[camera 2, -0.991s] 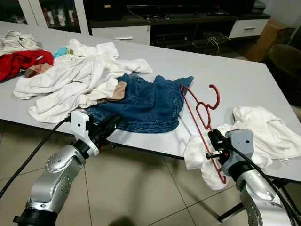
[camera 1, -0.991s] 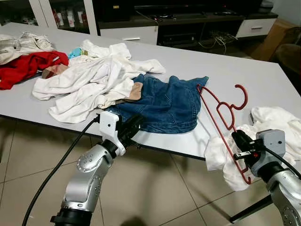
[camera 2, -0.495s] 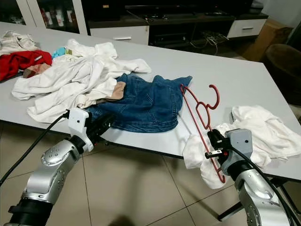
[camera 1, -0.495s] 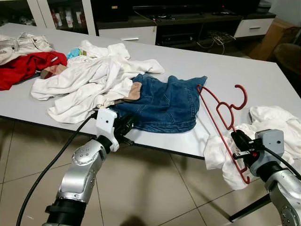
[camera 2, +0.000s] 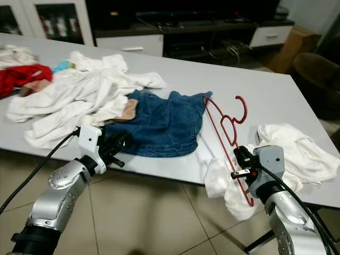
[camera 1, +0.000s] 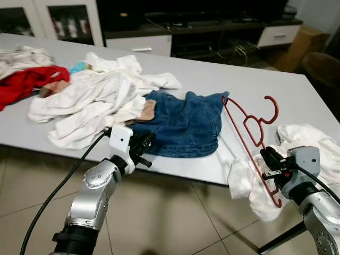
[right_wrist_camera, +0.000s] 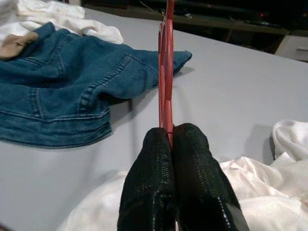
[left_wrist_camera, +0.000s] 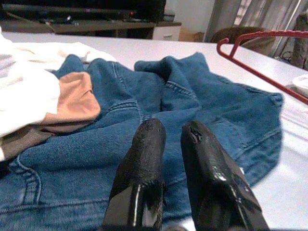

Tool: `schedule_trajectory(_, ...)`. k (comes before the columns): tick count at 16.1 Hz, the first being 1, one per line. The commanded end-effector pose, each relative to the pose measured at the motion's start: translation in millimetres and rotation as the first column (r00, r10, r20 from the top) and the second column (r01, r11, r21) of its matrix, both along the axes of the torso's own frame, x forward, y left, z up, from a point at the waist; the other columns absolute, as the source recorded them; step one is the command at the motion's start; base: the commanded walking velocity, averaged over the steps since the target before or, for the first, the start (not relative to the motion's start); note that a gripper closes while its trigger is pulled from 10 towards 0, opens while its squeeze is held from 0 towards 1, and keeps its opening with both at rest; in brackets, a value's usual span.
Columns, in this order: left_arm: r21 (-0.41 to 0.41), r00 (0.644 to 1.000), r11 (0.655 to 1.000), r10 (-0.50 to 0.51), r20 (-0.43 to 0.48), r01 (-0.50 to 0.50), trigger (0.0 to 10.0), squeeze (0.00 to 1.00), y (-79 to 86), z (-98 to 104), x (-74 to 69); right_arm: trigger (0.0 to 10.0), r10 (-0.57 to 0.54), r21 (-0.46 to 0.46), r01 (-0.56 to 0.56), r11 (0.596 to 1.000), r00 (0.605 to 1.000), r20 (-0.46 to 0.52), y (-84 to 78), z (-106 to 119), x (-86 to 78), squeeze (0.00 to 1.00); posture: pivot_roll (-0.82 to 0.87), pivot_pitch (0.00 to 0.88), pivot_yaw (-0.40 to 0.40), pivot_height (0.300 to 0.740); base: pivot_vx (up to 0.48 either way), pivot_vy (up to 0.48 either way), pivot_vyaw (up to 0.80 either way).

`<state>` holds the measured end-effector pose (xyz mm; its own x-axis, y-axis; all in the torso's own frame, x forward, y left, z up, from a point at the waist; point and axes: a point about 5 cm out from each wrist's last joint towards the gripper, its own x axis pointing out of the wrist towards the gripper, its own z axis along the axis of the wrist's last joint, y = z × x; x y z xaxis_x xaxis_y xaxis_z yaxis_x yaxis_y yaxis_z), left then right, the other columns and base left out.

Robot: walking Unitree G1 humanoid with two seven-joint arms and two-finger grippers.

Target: Hang hanger

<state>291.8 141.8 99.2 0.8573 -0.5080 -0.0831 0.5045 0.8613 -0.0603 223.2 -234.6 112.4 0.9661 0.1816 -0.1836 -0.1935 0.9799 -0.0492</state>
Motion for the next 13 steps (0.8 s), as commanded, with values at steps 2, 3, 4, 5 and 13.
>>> schedule_trajectory(2,0.015,1.000,1.000,0.013,0.007,-0.013,10.0,0.00,1.9,1.3,3.0,10.0,0.007,-0.010,-0.007,1.000,1.000,0.028,1.8,4.1,5.1,0.00,-0.07,0.000,-0.042,0.740,0.450,0.000,0.00)
schedule_trajectory(3,0.016,1.000,1.000,0.012,0.009,-0.012,10.0,0.00,1.4,1.7,3.1,10.0,0.007,-0.009,-0.007,1.000,1.000,0.028,1.9,4.2,5.5,0.00,-0.07,0.000,-0.041,0.740,0.450,0.000,0.00)
schedule_trajectory(4,0.015,1.000,1.000,0.009,0.011,-0.009,10.0,0.00,0.1,1.9,2.7,10.0,0.007,-0.009,-0.006,1.000,1.000,0.029,1.9,4.1,5.6,0.00,-0.07,0.000,-0.040,0.740,0.345,0.000,0.00)
schedule_trajectory(5,0.014,1.000,1.000,0.004,0.011,-0.005,10.0,0.00,-1.1,1.6,2.4,10.0,0.006,-0.009,-0.005,1.000,1.000,0.029,1.9,3.8,5.5,0.00,-0.07,0.000,-0.039,0.740,0.281,0.000,0.00)
schedule_trajectory(13,0.016,1.000,1.000,-0.012,0.012,0.012,10.0,0.00,-4.3,0.8,1.9,10.0,0.006,-0.015,-0.005,1.000,1.000,0.027,-0.1,3.8,4.8,0.00,-0.08,0.000,-0.041,0.740,0.035,0.000,0.00)
